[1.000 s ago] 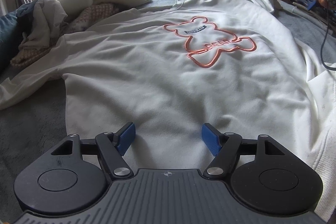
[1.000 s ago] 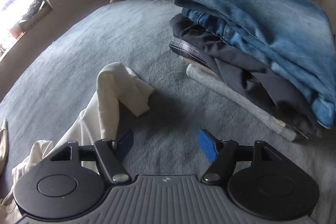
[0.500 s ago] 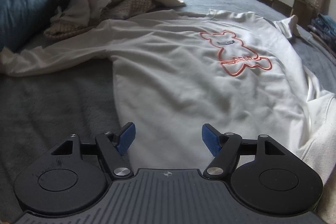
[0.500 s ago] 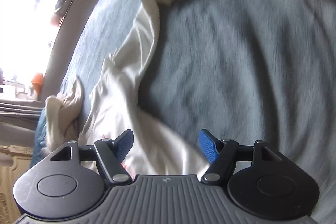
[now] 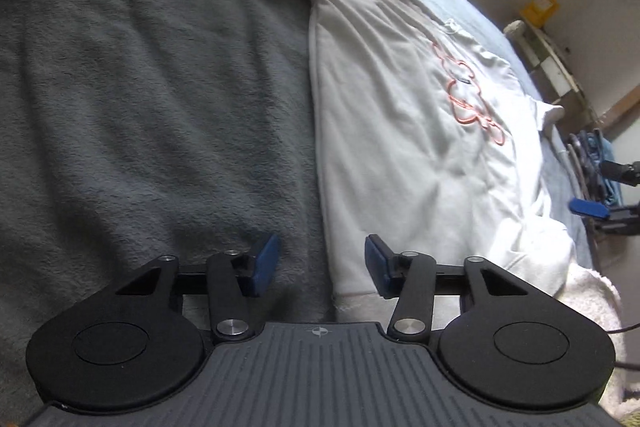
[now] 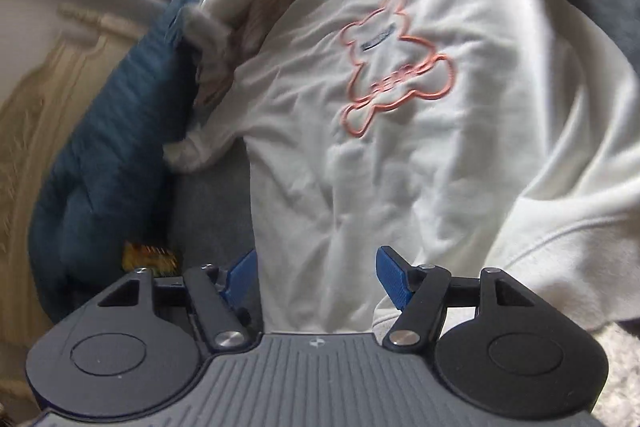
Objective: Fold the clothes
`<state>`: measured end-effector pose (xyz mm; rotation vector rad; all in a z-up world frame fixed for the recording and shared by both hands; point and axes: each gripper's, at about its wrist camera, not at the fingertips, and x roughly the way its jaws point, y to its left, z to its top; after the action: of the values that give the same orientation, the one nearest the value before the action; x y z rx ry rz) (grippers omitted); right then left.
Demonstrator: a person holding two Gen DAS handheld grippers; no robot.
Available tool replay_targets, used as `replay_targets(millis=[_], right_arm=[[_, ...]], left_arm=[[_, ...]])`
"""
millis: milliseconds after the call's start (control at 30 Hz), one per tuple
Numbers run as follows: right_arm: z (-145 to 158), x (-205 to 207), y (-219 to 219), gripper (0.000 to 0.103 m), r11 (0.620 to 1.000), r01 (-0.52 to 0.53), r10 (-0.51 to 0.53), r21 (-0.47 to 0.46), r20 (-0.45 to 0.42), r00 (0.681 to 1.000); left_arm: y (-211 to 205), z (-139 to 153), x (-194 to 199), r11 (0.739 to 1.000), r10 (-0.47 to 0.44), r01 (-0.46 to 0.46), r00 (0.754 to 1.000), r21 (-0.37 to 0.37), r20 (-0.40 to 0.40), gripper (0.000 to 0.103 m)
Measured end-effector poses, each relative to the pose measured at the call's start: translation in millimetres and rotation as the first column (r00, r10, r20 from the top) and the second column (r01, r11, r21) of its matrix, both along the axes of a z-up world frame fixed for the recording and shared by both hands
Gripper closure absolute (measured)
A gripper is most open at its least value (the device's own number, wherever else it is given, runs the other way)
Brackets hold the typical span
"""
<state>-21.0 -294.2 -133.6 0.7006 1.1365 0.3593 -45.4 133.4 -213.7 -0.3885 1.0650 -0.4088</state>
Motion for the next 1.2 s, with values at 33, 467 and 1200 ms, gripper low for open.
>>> replay_targets(millis=[33,467,1200], right_arm=[[4.4,-0.6,14.0,0.036,0.998,-0.039,0.04,-0.05,0.019,0.999],[82.8,-71.2,-63.6,0.041,0.915,0.312,-0.27,-0.254,0.187,0.944],[-97.5,-42.0,-186.5,0.046,0.889,0.407,-0.433,-0.212,-0.095,0.896]], left_arm=[[-2.4,-0.8,1.8,1.0,-0.02,0.02,1.0,-0.008,-0.002,0.061],[-22.0,-19.8,27.9,0.973,-0.231,0.229,0.967,-0.03,-0.105,0.061],[-39.4,-32.9,6.1,0.983,-0.169,0.179,0.972,0.044,-0.165,0.065]])
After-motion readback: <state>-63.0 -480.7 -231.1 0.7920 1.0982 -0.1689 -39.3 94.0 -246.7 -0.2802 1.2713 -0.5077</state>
